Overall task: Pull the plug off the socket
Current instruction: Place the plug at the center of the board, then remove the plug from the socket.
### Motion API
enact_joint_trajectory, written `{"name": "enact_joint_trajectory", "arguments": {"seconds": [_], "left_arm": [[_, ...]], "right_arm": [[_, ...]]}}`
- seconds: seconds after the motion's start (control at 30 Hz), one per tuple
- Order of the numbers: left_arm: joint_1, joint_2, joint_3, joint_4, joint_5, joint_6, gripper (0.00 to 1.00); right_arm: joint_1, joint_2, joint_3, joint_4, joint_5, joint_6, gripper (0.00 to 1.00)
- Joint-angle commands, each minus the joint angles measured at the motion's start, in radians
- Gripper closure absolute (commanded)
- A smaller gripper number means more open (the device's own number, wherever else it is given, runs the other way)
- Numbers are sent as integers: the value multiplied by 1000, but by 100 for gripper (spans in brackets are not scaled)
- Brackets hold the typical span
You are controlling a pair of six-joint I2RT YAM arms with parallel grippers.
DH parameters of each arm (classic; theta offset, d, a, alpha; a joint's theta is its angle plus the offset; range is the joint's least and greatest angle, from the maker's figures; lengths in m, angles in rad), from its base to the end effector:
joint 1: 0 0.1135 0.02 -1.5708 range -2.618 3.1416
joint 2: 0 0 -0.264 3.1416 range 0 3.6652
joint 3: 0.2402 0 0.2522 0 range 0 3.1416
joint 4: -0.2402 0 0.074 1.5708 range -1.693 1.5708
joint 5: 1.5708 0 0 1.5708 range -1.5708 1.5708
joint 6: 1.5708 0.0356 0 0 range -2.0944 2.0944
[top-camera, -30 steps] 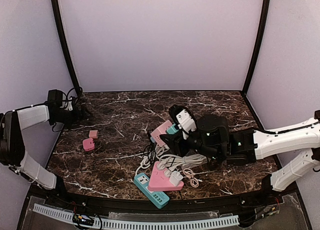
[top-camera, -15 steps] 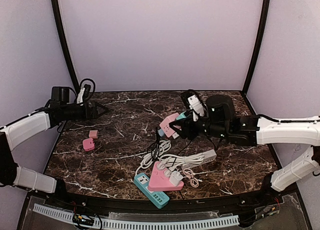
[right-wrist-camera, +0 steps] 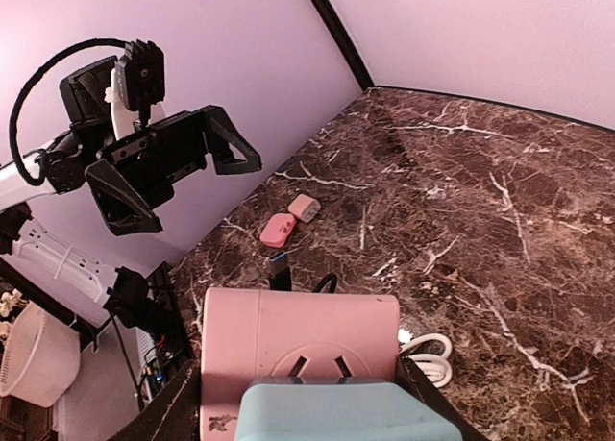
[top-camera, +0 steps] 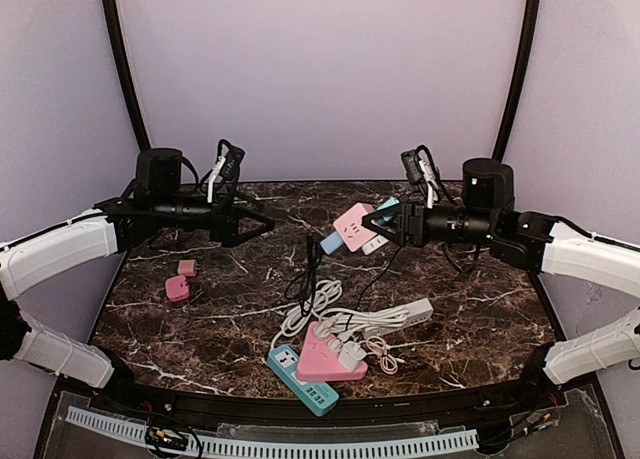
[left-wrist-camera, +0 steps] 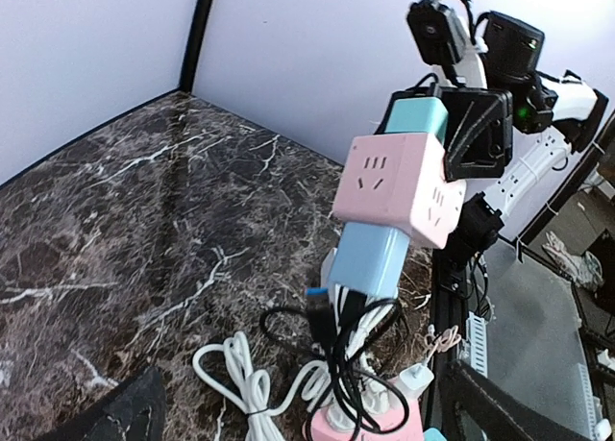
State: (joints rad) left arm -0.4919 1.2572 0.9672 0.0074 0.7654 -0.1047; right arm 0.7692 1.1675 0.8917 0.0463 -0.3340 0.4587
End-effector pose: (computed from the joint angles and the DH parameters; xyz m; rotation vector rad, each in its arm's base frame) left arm 0.2406 -0.1569 0.3243 0.8991 1.6973 -1.1132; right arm 0.1882 0.1984 0.3229 -0.5537 1.8679 1.1486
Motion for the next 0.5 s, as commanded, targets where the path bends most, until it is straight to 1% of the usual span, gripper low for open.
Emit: {"name": "enact_joint_trajectory", "arguments": {"seconds": [0.0, 0.03, 0.2, 0.27, 0.3, 0.37, 0.47], "left_arm": [[-127, 19, 37, 56, -79, 109, 1], [-156, 25, 34, 62, -97, 151, 1], [-187, 2, -69, 168, -132, 166, 1], [-231, -33, -100, 159, -197, 224, 1], [-267, -55, -116, 143, -259, 268, 1], [-307, -76, -138, 131, -356, 306, 1], [-342, -90, -150, 121, -445, 345, 1]], "right_arm": [[-11, -26, 43, 91, -150, 94, 100], [-10, -22, 47, 91, -160, 113, 100], [9, -8, 38, 127, -148, 226, 100], [28, -2, 36, 127, -107, 258, 100], [36, 4, 40, 120, -83, 278, 100], [47, 19, 47, 109, -45, 314, 100], [70, 42, 69, 93, -2, 340, 100]]}}
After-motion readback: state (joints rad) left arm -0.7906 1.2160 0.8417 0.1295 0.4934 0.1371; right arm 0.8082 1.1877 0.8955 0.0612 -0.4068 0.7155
